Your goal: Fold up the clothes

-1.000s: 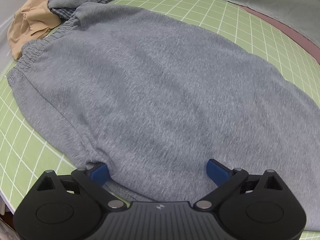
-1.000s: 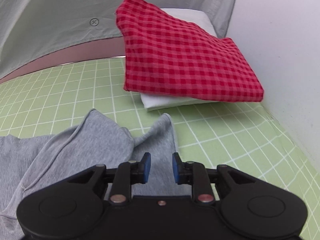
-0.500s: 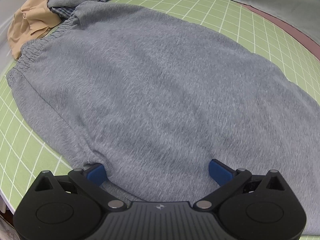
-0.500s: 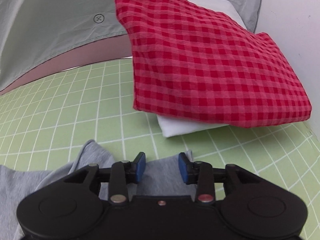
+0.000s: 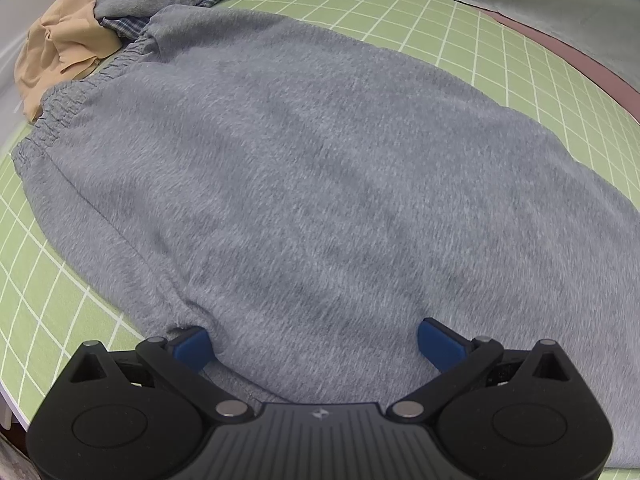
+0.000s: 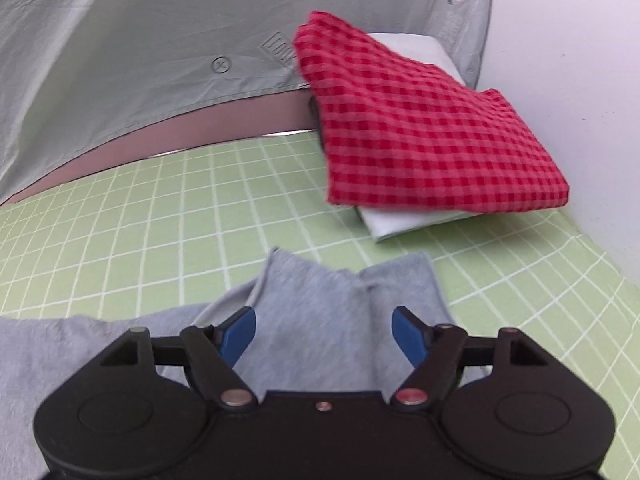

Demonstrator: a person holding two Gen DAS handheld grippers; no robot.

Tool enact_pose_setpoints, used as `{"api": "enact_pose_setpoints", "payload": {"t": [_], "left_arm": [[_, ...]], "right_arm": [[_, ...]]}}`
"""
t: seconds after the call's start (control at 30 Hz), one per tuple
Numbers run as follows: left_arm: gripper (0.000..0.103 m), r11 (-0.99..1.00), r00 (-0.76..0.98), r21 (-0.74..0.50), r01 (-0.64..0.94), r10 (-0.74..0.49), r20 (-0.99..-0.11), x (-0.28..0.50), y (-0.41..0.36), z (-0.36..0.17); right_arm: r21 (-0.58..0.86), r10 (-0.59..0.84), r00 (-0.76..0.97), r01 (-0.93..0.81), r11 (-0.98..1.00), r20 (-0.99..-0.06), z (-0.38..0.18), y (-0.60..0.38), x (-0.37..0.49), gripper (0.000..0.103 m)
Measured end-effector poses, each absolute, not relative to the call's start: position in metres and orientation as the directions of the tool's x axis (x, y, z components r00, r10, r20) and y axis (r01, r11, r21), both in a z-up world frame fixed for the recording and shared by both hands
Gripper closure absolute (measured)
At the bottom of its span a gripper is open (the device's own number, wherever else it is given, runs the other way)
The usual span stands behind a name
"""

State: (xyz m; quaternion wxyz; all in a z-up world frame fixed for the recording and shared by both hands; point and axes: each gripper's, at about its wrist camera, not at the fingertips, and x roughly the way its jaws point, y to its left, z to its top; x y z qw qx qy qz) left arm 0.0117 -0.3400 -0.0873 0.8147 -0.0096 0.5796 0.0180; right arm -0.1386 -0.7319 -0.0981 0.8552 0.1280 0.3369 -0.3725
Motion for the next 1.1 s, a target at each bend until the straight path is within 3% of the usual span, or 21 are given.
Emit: {"api": "enact_pose_setpoints", "payload": {"t": [0.1,0.33,0.43,0.57,0.87,1.1], "left_arm": [[0.000,1.000,0.330,0.005,-0.031,0.015,-0.944,0.012,-0.340,-0.087],[0.000,1.000,0.344,0.003,-0.025,0.011,-0.939,0.011,-0.341,-0.086],[0.000,1.000,0.349,0.002,-0.026,0.011,-0.937,0.010,-0.341,-0.087],[0.000,1.000,0.351,0.002,-0.026,0.011,-0.936,0.009,-0.340,-0.087],[0.000,1.000,0.352,0.001,-0.023,0.009,-0.936,0.010,-0.339,-0.087],[0.000,1.000,0.352,0.000,-0.022,0.007,-0.936,0.010,-0.340,-0.087]], "right_arm": [[0.031,-0.483,0.534,0.693,0.721,-0.694,-0.102,-0.712,-0.131,0.027],[0.030,-0.411,0.562,0.615,0.788,-0.718,-0.110,-0.685,-0.118,0.029],[0.000,-0.411,0.556,0.595,0.803,-0.723,-0.113,-0.682,-0.121,0.049],[0.023,-0.372,0.583,0.559,0.829,-0.722,-0.108,-0.690,-0.129,0.097],[0.059,-0.404,0.616,0.592,0.804,-0.677,-0.078,-0.725,-0.193,0.101],[-0.068,-0.639,0.354,0.840,0.538,-0.682,-0.077,-0.796,-0.276,0.101]]}}
